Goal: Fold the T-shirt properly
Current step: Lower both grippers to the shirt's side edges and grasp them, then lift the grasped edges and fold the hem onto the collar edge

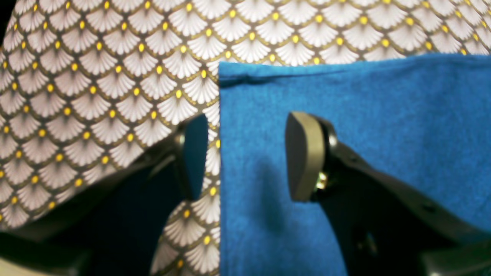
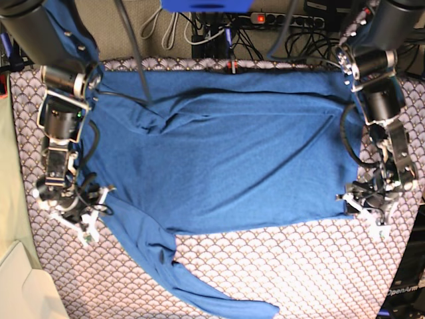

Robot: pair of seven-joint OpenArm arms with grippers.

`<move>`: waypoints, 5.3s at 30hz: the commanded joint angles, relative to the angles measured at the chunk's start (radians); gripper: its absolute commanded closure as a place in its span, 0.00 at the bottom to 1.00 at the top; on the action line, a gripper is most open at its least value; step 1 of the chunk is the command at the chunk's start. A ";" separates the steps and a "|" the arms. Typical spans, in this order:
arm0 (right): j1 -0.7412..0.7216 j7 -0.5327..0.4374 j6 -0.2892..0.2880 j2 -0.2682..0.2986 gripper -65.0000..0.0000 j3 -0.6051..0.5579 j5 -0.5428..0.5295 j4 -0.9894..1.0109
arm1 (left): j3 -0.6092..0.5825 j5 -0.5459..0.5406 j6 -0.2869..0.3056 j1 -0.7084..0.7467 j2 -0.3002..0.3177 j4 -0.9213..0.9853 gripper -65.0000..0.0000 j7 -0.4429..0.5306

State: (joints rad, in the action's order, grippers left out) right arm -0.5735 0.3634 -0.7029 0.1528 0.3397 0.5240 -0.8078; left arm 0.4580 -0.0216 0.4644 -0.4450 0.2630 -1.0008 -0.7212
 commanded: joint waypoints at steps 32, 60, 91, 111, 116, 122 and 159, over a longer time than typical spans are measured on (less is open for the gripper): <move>-0.069 -0.243 0.190 0.061 0.58 0.003 -0.009 0.259 | 0.002 -0.011 0.000 -0.025 -0.008 -0.003 0.51 0.044; -0.067 -0.241 0.191 0.060 1.00 0.000 -0.009 0.259 | 0.005 -0.019 -0.146 -0.139 0.029 0.455 0.51 0.409; -0.066 -0.241 0.191 0.060 1.00 0.003 -0.009 0.259 | 0.003 -0.018 -0.149 -0.163 0.023 0.560 1.00 0.464; 0.211 -0.231 0.183 0.001 1.00 0.005 -0.078 -0.276 | 0.009 -0.022 -0.145 -0.011 -0.014 0.059 0.99 0.150; 0.278 -0.215 0.113 -0.003 1.00 0.005 -0.078 -0.371 | 0.009 -0.024 -0.145 0.061 -0.049 -0.094 0.99 0.096; 0.389 -0.126 0.102 0.020 1.00 -0.003 -0.201 -0.545 | 0.011 -0.108 -0.145 0.160 -0.049 -0.260 0.99 0.022; 0.737 -0.022 0.005 0.086 1.00 0.123 -0.347 -0.908 | 0.175 -0.308 0.046 0.510 -0.015 -0.668 0.99 -0.277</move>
State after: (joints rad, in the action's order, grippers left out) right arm 0.1738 0.3637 -0.7074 0.2218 0.4564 0.1856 -1.6978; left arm 0.6281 -0.3195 0.5053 0.0746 0.2310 -1.6520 -1.0176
